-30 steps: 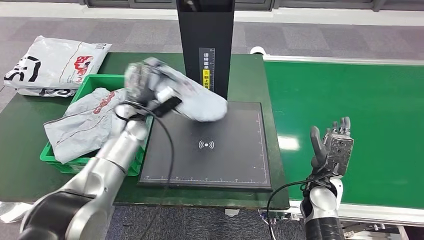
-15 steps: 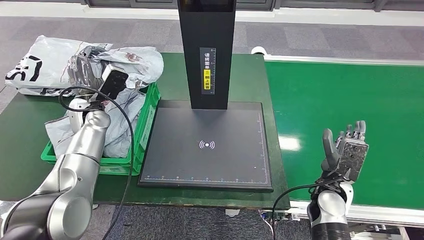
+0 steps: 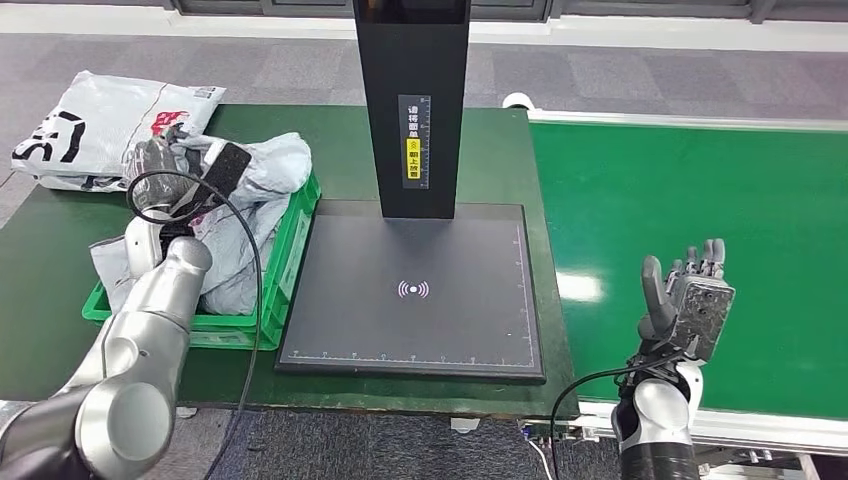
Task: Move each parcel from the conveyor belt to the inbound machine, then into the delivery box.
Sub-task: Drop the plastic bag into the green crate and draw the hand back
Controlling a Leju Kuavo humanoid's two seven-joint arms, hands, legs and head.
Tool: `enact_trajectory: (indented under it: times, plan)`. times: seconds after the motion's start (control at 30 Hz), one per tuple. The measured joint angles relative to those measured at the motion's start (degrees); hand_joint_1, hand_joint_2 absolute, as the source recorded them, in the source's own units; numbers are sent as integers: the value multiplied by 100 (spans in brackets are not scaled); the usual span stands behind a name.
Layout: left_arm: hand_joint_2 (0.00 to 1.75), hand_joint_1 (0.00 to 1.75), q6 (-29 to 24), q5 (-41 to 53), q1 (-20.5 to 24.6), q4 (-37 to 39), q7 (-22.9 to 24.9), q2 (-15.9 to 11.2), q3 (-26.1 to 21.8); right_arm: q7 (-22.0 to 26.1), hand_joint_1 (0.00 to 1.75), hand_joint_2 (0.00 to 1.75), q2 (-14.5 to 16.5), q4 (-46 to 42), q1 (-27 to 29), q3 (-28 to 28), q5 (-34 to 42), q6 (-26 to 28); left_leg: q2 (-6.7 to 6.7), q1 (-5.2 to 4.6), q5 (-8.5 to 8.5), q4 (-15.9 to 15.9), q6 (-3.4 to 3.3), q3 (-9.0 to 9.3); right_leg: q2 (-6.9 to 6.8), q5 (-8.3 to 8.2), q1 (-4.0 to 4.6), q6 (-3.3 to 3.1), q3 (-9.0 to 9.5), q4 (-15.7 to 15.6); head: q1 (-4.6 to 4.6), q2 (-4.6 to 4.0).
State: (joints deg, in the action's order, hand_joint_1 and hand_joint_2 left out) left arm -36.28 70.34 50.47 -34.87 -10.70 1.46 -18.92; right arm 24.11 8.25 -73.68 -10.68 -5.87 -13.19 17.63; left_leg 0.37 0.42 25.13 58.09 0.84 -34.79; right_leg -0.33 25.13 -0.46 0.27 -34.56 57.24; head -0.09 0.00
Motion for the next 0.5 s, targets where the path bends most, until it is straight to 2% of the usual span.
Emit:
enact_trajectory:
  times: [0.17,0.23,0.3,0.37,0.43,0.5]
  plan:
    - [175,175,1234,639,0,734,813,-184,195,-105,0,175,2,-136,17,-108,-143,-110,-13,0,-2,0,-1,-1,-14,3,-2,-3,6,1,0,0]
    - [175,175,1531,801,-22,902,1135,-231,324,-110,0,175,4,-190,48,-166,-197,-181,-12,-1,-1,0,-2,-1,-14,2,-3,-3,8,0,1,0]
    - [175,89,1547,815,-67,986,1364,-285,425,-95,0,175,4,-219,97,-199,-230,-236,-8,-3,1,0,-4,-1,-11,2,-5,-2,9,0,1,0]
    - [175,2,1334,704,-140,1009,1504,-360,459,-77,0,175,3,-228,148,-211,-241,-275,-1,-4,3,0,-4,2,-8,2,-5,-2,8,0,0,0]
    - [175,0,1036,463,-246,988,1473,-442,460,-71,0,175,-1,-229,195,-215,-230,-296,4,-4,4,0,-4,4,-2,2,-4,-3,5,0,0,0]
    - [175,0,844,-2,-364,922,1154,-514,456,-71,0,175,-12,-234,241,-215,-196,-296,4,-3,3,0,-3,4,0,3,-2,-3,4,1,0,0]
